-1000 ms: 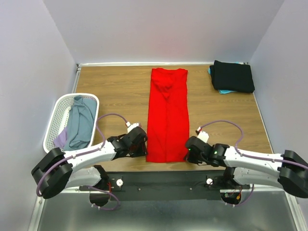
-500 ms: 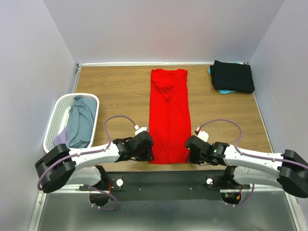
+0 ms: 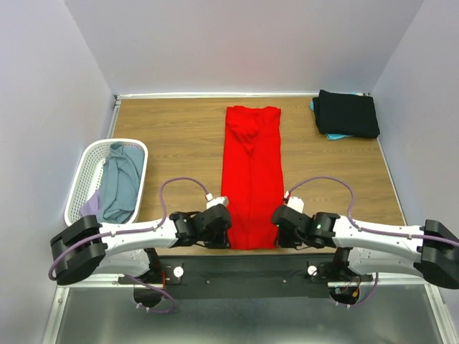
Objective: Fold and stack the t-shirts
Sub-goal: Fold the tshirt
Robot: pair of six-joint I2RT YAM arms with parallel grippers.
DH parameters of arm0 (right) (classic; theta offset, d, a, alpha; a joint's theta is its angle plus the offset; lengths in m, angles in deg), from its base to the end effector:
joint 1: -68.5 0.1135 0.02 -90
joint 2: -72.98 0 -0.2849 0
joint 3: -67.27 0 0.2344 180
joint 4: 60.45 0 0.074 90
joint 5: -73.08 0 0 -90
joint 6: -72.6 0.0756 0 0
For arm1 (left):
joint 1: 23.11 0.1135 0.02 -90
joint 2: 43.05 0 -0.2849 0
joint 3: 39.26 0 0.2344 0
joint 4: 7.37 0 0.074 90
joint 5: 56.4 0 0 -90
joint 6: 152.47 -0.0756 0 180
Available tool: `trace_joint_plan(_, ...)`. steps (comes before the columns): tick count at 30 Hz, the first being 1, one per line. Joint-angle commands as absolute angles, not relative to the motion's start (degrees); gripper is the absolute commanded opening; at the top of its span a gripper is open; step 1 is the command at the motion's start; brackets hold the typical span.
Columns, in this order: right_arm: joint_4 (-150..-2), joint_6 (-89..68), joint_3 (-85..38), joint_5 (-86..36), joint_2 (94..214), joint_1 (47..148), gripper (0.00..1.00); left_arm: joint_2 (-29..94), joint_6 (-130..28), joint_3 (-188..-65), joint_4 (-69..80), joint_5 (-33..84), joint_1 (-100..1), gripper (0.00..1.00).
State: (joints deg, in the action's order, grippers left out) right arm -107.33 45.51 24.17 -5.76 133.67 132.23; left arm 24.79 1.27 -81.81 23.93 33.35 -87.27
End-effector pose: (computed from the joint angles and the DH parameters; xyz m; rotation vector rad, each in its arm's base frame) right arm 0.0874 0.1440 0.1574 0.0410 2.7381 0.4341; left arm 0.0899 -0.1863 0.1523 0.0121 2.7918 -0.7554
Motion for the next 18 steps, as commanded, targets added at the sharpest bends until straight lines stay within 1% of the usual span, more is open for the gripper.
trace_joint_plan(1, -112.2, 46.9, 20.3, -5.2, 134.2, 135.6, 0.01, 22.0, 3.0, -84.1, 27.4, 34.3, -90.0, 0.0)
trace_joint_plan(4, -114.3, 46.4, 17.0, -0.1, 133.8, 135.6, 0.01, 21.3, 0.6, -86.8, 30.3, 37.7, -89.5, 0.0)
trace_joint_plan(8, -115.9, 42.8, 10.2, 4.7, 137.7, 133.5, 0.0, 21.8, -6.1, -91.3, 30.1, 37.8, -82.6, 0.0)
trace_joint_plan(9, -115.8, 41.4, 8.9, 5.2, 140.7, 132.1, 0.0, 22.0, -7.5, -91.8, 28.4, 37.2, -78.8, 0.0)
trace_joint_plan(12, -115.6, 37.5, 2.9, 7.2, 147.8, 127.3, 0.0, 24.3, -13.1, -94.5, 25.3, 35.3, -72.5, 0.0)
trace_joint_plan(14, -115.1, 35.3, -1.0, 9.2, 150.6, 124.9, 0.0, 28.0, -16.4, -97.8, 24.5, 34.9, -70.2, 0.0)
trace_joint_plan(18, -109.5, 29.6, -5.0, 8.5, 156.1, 117.4, 0.01, 33.5, -20.0, -102.6, 20.9, 33.2, -65.3, 0.0)
